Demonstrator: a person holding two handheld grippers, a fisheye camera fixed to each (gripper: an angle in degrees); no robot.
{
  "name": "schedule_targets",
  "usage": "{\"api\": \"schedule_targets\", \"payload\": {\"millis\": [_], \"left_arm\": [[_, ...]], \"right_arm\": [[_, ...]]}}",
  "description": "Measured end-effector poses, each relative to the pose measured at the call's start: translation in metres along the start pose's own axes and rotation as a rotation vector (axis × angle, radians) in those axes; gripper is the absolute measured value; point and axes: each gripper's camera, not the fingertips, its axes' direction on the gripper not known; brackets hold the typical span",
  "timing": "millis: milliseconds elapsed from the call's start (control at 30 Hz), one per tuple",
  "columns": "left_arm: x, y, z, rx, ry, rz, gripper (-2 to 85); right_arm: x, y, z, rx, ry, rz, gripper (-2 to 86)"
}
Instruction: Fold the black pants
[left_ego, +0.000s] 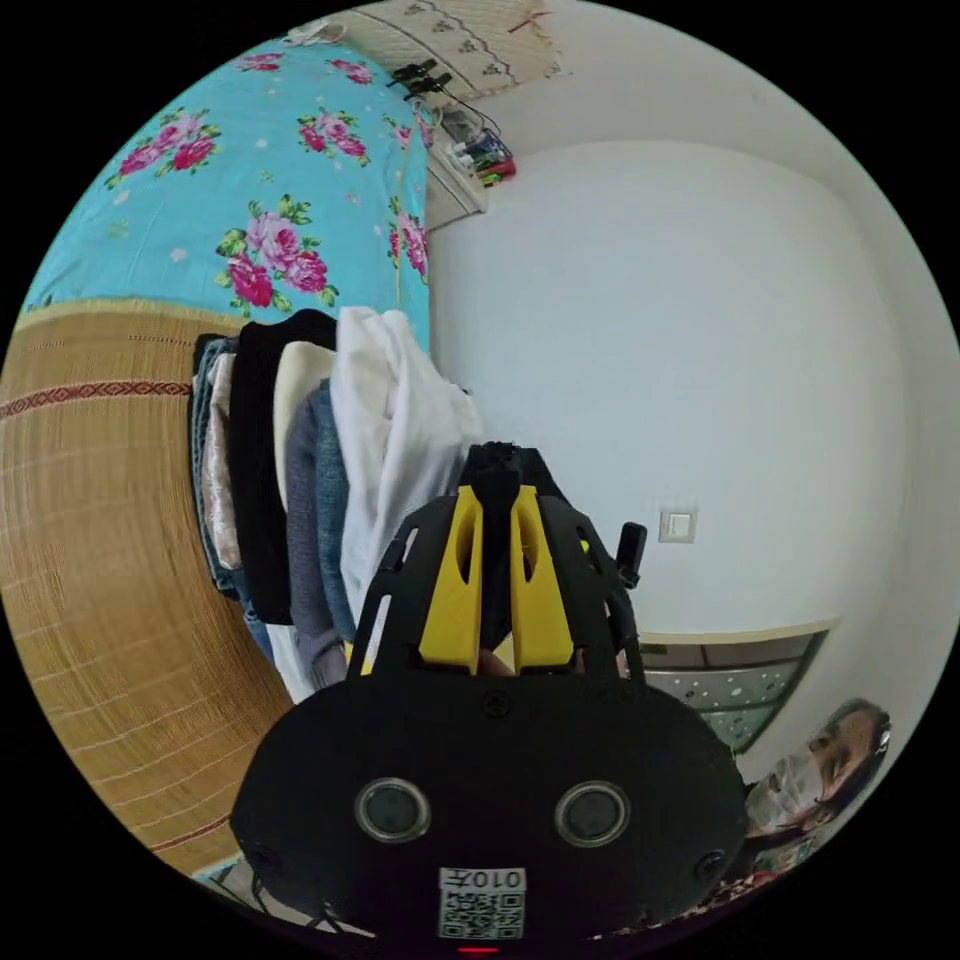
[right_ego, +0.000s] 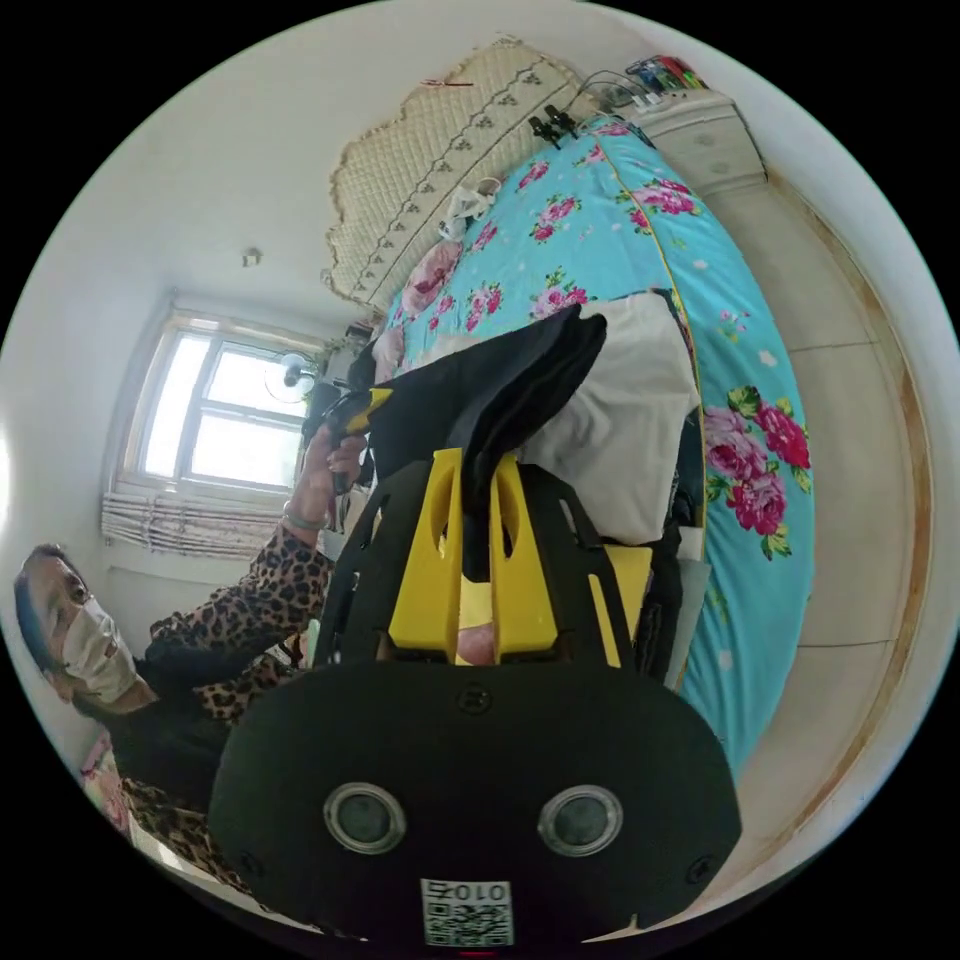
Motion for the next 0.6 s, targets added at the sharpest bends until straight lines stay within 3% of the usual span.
{"api": "schedule_targets", "payload": {"millis": [233,367,433,467,500,600], "left_arm": [[0.05,-0.03,-0.022,-0.006,-0.047,0.17,6.2],[-0.024,-0.05,-0.007,-0.041,-0.101,-0.031,6.4],[-0.066,-0.049,0.002,-0.055,-0.054,-0.113,6.5],[-0.086,-0.043,0.0,-0.008,0.101,-0.174,6.5],[-0.089,-0.04,-0.002,0.007,0.138,-0.176,6.5],[-0.077,-0.038,-0.013,0.014,0.06,-0.054,6.2]], "right_arm": [[-0.005,-0.004,-0.054,0.103,-0.009,-0.029,4.6],[0.071,-0.009,-0.01,0.043,-0.051,0.158,5.6],[0.123,-0.004,0.032,-0.04,-0.012,0.392,6.0],[0.127,-0.002,0.036,-0.038,-0.017,0.379,6.0],[0.13,0.003,0.037,-0.005,-0.014,0.341,6.1],[0.136,0.016,0.026,0.084,-0.066,0.325,6.2]]}}
